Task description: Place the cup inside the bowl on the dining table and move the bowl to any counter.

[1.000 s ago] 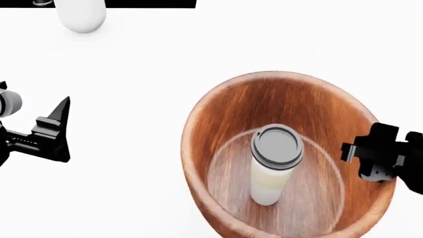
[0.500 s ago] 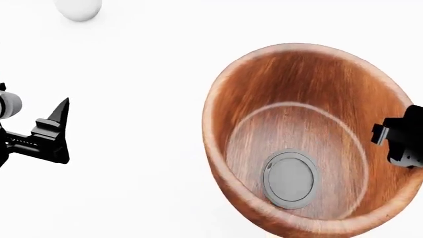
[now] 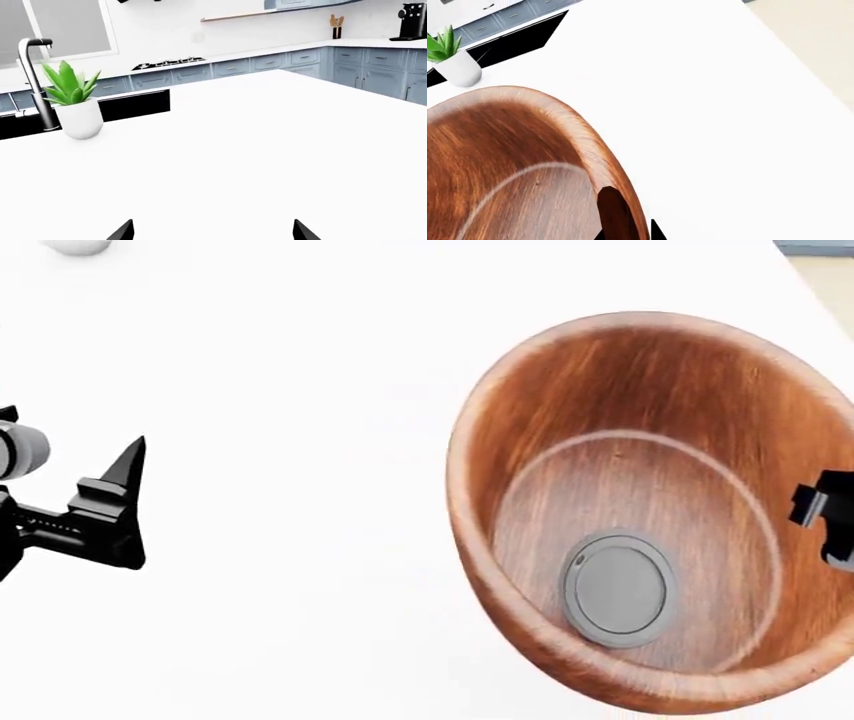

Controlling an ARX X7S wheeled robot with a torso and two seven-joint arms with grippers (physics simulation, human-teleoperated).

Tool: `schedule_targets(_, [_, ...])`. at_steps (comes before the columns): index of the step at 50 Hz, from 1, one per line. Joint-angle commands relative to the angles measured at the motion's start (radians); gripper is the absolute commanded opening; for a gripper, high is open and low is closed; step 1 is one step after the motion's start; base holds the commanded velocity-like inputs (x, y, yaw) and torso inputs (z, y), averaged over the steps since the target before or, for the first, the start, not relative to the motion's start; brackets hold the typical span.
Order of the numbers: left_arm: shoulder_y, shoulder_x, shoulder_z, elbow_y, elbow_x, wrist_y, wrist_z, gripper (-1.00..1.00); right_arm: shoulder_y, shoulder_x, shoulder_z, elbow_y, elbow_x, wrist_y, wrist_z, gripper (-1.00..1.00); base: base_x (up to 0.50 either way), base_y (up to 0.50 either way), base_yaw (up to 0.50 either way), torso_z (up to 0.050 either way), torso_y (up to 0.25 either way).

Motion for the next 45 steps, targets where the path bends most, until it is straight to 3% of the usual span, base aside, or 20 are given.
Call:
schedule_targets(1, [0.002, 0.000, -0.004, -0.002, -0.001, -0.002, 0.005, 1.00, -0.025, 0.008, 0.033, -0.020, -0.004, -0.027, -0.021, -1.00, -0.08, -0.50, 0.00, 0.000, 0.000])
schedule_targets(45, [0.000, -0.010, -0.014, 0.011, -0.023, -0.007, -0.006, 1.00, -0.069, -0.014, 0.025, -0.015, -0.041, -0.069, -0.076, -1.00, -0.02, -0.50, 0.00, 0.000, 0.000])
